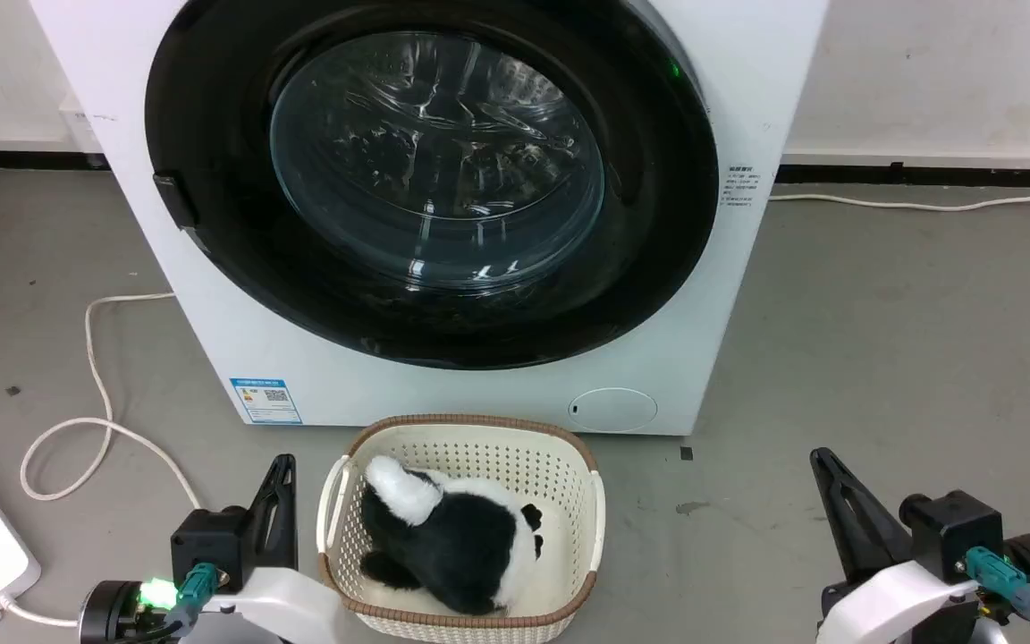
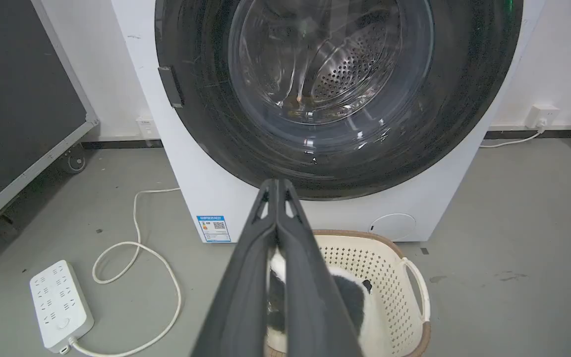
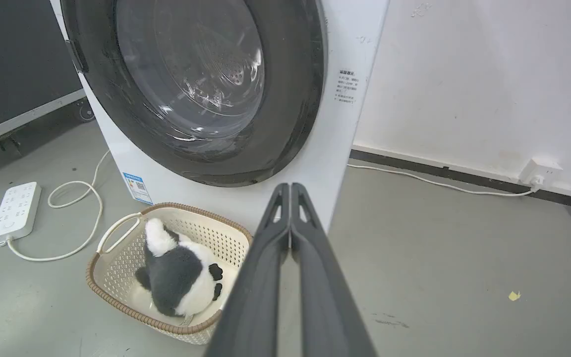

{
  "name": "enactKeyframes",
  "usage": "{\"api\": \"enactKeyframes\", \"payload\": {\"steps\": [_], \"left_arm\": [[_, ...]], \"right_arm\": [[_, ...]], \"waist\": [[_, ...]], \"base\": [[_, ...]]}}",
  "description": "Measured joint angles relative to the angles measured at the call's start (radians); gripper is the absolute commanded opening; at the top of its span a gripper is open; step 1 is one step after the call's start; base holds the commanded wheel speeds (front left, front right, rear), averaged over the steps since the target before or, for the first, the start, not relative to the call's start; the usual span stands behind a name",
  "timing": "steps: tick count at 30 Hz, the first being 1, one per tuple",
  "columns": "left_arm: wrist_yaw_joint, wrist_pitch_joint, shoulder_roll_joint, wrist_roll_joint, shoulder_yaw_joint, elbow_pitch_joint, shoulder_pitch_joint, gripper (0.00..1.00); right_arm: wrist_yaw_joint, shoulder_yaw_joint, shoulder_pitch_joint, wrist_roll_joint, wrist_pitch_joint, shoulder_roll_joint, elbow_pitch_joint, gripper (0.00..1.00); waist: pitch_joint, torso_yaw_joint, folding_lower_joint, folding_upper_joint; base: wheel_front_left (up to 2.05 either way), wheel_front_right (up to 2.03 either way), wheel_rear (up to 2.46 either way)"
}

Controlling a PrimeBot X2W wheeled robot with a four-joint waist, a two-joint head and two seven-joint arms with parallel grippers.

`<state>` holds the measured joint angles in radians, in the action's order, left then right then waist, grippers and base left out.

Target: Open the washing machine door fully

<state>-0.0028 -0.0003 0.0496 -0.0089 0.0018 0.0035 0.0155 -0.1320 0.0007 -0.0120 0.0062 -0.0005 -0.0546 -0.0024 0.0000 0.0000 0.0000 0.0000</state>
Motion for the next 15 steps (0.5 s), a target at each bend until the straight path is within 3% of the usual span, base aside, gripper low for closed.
{"api": "enactKeyframes", "payload": {"steps": [15], "left_arm": [[0.0, 0.0, 0.0, 0.0, 0.0, 0.0, 0.0, 0.0]], "right_arm": [[0.0, 0.0, 0.0, 0.0, 0.0, 0.0, 0.0, 0.0]], "waist": [[0.0, 0.0, 0.0, 0.0]], "base": [[0.0, 0.0, 0.0]]}}
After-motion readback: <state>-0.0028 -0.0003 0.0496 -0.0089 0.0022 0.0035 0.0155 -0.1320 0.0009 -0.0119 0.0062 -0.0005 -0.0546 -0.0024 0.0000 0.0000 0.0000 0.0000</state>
